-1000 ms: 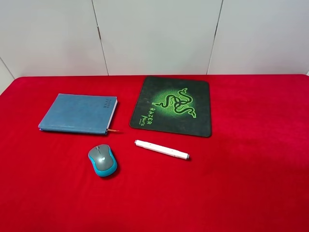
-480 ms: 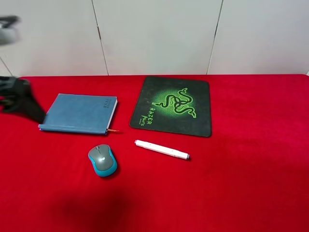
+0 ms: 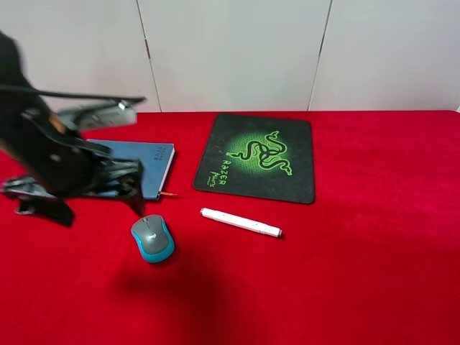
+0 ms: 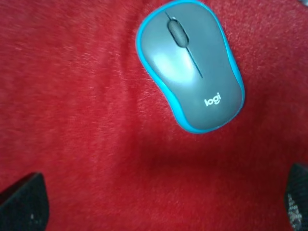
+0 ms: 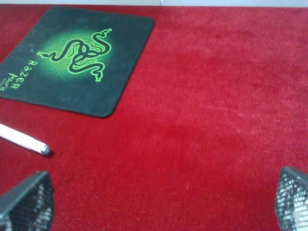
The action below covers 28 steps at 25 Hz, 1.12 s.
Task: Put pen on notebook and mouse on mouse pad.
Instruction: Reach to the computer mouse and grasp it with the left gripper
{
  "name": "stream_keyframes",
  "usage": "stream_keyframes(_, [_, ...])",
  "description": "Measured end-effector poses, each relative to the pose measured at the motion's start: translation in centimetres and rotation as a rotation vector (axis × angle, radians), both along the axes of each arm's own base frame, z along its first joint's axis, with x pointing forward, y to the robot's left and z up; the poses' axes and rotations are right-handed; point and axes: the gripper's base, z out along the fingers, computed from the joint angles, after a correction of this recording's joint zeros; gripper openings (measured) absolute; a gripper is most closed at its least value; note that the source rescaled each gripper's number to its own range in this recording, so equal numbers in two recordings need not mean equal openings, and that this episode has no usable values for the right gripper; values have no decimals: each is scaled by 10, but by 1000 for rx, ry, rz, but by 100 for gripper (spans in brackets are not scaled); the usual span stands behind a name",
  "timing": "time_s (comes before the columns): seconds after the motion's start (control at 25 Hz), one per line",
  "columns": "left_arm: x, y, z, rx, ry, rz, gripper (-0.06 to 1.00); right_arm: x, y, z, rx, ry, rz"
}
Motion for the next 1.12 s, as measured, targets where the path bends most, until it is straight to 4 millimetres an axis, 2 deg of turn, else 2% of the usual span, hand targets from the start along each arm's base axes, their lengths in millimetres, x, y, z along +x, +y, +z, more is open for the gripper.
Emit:
stream_keyframes(0.24, [7,-20,-35,9,63,18,98,0,0,0,0,0,0])
stream_keyframes(0.52, [15,-29,-63,-13,94,68,98,0,0,0,0,0,0])
stream_keyframes(1.12, [27,-36,-94,-24,72,107,97,0,1,0,6,0,4])
